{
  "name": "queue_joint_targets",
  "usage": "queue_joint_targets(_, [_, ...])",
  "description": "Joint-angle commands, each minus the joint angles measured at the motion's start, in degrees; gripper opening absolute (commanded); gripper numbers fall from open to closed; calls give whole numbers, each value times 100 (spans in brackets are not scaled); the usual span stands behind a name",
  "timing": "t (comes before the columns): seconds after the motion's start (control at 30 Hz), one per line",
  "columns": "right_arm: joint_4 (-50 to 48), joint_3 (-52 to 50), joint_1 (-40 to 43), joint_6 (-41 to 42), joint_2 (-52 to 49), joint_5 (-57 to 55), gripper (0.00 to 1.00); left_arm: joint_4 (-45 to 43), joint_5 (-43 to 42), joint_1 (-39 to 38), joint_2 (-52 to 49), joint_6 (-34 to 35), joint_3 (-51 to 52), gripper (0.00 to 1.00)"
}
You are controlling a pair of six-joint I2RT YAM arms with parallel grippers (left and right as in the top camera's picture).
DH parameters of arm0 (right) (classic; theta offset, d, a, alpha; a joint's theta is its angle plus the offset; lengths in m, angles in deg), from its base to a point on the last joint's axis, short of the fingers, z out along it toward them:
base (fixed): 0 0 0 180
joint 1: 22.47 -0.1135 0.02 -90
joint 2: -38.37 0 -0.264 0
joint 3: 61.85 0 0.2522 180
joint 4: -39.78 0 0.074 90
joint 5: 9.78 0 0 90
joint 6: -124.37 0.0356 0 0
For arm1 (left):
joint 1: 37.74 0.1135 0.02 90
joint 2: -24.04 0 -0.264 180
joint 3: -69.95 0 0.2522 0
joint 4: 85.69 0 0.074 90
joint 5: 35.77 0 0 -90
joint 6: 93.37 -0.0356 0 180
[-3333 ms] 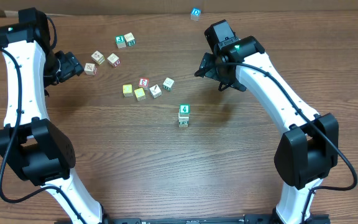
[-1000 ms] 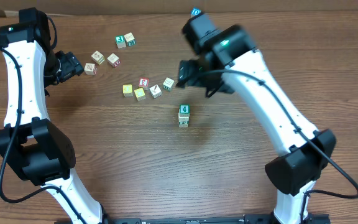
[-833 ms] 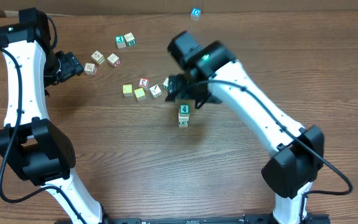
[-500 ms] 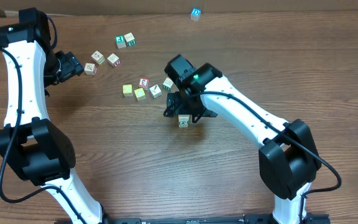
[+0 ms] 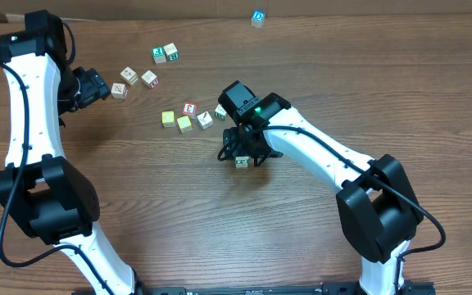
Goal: Form a tower
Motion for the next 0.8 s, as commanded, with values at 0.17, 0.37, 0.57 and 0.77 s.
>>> queue_joint_targets(0.17, [175,291,-66,87,-20,-66,85,-7,-11,-39,87,-26,-74,100])
queue_joint_targets(0.37, [164,282,-144,291,-20,-155,83,-7,-11,-39,87,-26,-74,100])
queue_joint_targets(0.57, [125,280,-289,308,-20,-402,83,-7,-11,-39,87,-26,-74,100])
queue_joint_targets(0.77, [42,275,-389,321,-20,-549,80,-7,-11,-39,87,-26,-74,99])
